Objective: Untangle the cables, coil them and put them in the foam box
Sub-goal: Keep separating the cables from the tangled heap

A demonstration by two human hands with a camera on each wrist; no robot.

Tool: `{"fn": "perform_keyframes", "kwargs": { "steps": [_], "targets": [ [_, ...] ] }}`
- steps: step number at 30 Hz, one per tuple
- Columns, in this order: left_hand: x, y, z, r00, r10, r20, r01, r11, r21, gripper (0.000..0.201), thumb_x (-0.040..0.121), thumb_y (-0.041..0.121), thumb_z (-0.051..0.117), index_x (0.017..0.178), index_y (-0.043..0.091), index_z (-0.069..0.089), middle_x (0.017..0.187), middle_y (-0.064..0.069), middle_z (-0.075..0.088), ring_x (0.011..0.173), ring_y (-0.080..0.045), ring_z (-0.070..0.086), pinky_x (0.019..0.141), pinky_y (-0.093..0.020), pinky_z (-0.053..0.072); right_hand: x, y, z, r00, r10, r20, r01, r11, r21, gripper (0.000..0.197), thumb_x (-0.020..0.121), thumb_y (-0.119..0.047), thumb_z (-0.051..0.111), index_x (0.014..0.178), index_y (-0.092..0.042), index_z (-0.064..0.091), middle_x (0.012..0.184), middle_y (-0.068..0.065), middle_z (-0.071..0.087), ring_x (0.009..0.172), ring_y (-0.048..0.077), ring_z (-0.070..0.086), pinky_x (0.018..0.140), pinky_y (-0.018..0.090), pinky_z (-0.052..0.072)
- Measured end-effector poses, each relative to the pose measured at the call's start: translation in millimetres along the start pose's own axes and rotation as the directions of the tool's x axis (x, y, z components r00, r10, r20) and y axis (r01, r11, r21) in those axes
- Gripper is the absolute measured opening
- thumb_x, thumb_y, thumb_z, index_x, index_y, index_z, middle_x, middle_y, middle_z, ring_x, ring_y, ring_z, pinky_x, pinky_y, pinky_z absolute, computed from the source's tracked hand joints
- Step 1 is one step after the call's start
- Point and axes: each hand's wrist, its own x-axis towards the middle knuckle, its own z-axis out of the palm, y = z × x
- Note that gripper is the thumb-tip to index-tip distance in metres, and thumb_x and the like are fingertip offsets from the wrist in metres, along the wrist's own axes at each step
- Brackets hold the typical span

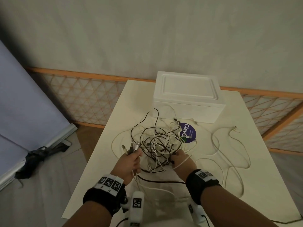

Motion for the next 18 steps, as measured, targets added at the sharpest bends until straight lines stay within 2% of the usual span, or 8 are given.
{"fn": "perform_keyframes", "kwargs": {
  "steps": [3,4,6,7,9,13,15,18],
  "targets": [
    [-0.3,1.0,-2.9,1.000,0.000,-0.007,0.000,0.999,-0.048,0.026,0.098,0.024,0.051,0.075,0.010,0.053,0.044,0.006,0.027,0.036,-0.007,0.022,0.042,-0.022,0.024,5.5,-4.7,-27.4,0.997,0.000,0.082,-0.023,0.960,0.278,0.022,0.092,-0.015,0.049,0.106,-0.008,0.064,0.101,0.012,0.060,0.087,0.027,0.062,0.069,0.028,0.050],
    [-0.8,2.2,-5.3,1.000,0.001,-0.012,-0.002,0.998,-0.066,0.026,0.097,0.024,0.052,0.075,0.010,0.053,0.043,0.006,0.027,0.036,-0.007,0.023,0.041,-0.022,0.025,5.5,-8.4,-45.5,0.994,-0.003,0.105,-0.053,0.851,0.523,0.018,0.092,-0.011,0.051,0.103,-0.005,0.064,0.092,0.010,0.062,0.078,0.022,0.062,0.062,0.026,0.052],
    [-1.9,4.4,-11.5,1.000,0.000,-0.027,-0.003,0.995,-0.100,0.026,0.096,0.024,0.053,0.074,0.011,0.053,0.044,0.006,0.027,0.036,-0.007,0.023,0.040,-0.022,0.026,-0.8,-14.7,-99.4,0.999,0.047,0.004,-0.024,0.425,0.905,0.011,0.091,-0.003,0.054,0.097,-0.005,0.063,0.079,0.005,0.064,0.068,0.016,0.060,0.056,0.025,0.054],
    [-1.6,4.7,-14.6,0.999,-0.002,-0.041,-0.002,0.993,-0.114,0.026,0.096,0.023,0.054,0.073,0.012,0.052,0.044,0.006,0.026,0.035,-0.007,0.023,0.039,-0.021,0.027,-7.3,-16.0,-131.8,0.988,0.096,-0.124,0.096,0.261,0.961,0.009,0.090,0.000,0.055,0.092,-0.005,0.062,0.074,0.004,0.066,0.065,0.016,0.061,0.057,0.027,0.055],
    [-1.3,3.7,-19.3,0.997,-0.008,-0.075,-0.002,0.990,-0.138,0.027,0.097,0.022,0.053,0.072,0.012,0.050,0.043,0.006,0.026,0.034,-0.007,0.023,0.038,-0.021,0.027,-20.6,-15.2,-193.2,0.915,0.184,-0.359,0.344,0.106,0.933,0.009,0.088,0.000,0.058,0.084,-0.007,0.061,0.067,0.003,0.067,0.062,0.018,0.063,0.062,0.030,0.057],
    [1.1,-1.2,-22.8,0.993,-0.029,-0.113,0.015,0.992,-0.125,0.027,0.096,0.023,0.054,0.072,0.012,0.052,0.046,0.005,0.028,0.034,-0.008,0.023,0.039,-0.020,0.027,-50.4,-8.1,-268.7,0.728,0.245,-0.640,0.641,0.084,0.763,0.008,0.079,-0.016,0.066,0.085,-0.013,0.061,0.075,0.007,0.063,0.068,0.021,0.063,0.071,0.037,0.058],
    [2.0,-2.3,-23.6,0.993,-0.039,-0.112,0.025,0.992,-0.123,0.027,0.097,0.023,0.053,0.072,0.011,0.053,0.048,0.004,0.032,0.034,-0.008,0.024,0.039,-0.020,0.028,-52.8,-1.9,-277.7,0.644,0.266,-0.718,0.730,0.067,0.680,0.010,0.083,-0.003,0.058,0.087,-0.012,0.059,0.077,0.007,0.059,0.067,0.020,0.060,0.068,0.036,0.055],
    [2.2,-2.0,-26.3,0.994,-0.040,-0.104,0.026,0.990,-0.136,0.027,0.097,0.023,0.053,0.073,0.011,0.054,0.050,0.003,0.035,0.034,-0.008,0.025,0.038,-0.020,0.029,-28.6,3.4,-255.4,0.679,0.266,-0.684,0.643,0.233,0.729,0.017,0.080,-0.006,0.055,0.078,-0.022,0.060,0.076,0.004,0.060,0.071,0.023,0.059,0.071,0.040,0.052]
  ]
}}
